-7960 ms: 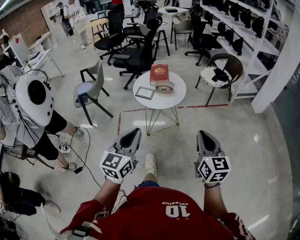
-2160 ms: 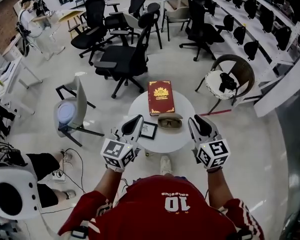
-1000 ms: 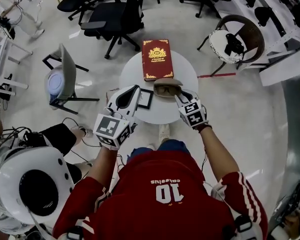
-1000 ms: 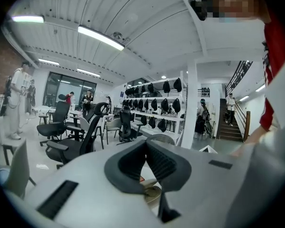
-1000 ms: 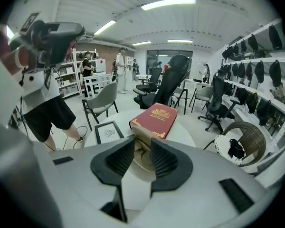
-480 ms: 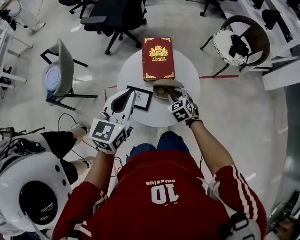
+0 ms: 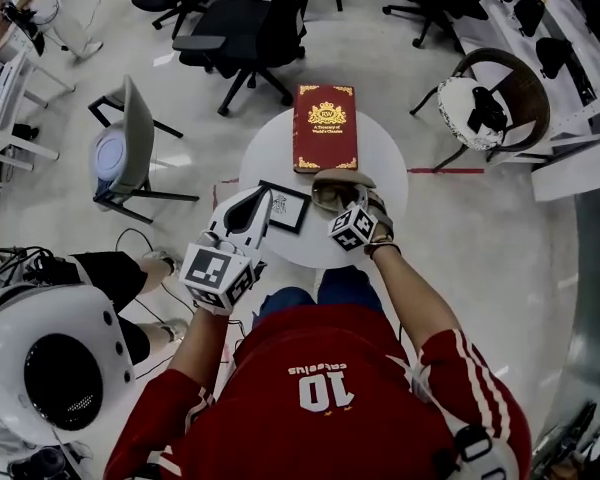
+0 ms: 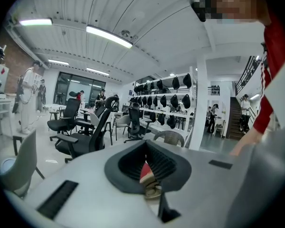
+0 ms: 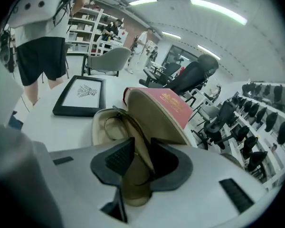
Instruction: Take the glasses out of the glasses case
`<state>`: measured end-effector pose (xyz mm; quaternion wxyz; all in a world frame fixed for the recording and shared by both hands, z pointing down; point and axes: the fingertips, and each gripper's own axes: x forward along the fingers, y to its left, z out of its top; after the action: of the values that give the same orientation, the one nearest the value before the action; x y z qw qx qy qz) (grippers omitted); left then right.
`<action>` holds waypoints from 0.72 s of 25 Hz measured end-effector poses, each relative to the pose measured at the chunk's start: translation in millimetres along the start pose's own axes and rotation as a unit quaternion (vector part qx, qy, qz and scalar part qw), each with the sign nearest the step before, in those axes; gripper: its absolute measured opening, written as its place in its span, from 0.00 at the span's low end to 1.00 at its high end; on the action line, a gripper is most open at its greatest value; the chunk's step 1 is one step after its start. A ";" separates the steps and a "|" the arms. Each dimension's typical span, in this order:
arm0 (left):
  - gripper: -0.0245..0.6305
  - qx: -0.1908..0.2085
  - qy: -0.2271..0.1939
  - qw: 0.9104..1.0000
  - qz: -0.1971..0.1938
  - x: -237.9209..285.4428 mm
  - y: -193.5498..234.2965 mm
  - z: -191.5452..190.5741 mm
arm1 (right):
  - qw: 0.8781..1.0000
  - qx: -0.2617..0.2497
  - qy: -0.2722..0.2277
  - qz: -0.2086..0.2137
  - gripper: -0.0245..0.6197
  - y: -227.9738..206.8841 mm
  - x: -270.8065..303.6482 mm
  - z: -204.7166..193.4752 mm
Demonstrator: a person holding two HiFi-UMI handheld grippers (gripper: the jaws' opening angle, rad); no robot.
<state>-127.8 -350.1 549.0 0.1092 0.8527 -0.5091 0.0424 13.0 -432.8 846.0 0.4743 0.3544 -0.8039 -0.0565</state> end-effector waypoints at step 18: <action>0.05 0.002 -0.006 1.000 0.008 5.2 8.9 -4.1 | 0.997 -0.078 0.009 -0.007 0.14 -2.3 16.1 0.2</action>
<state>-133.0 -357.7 555.2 0.1046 0.8489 -0.5167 0.0393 9.3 -444.6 856.5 0.5077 0.3224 -0.7900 -0.1192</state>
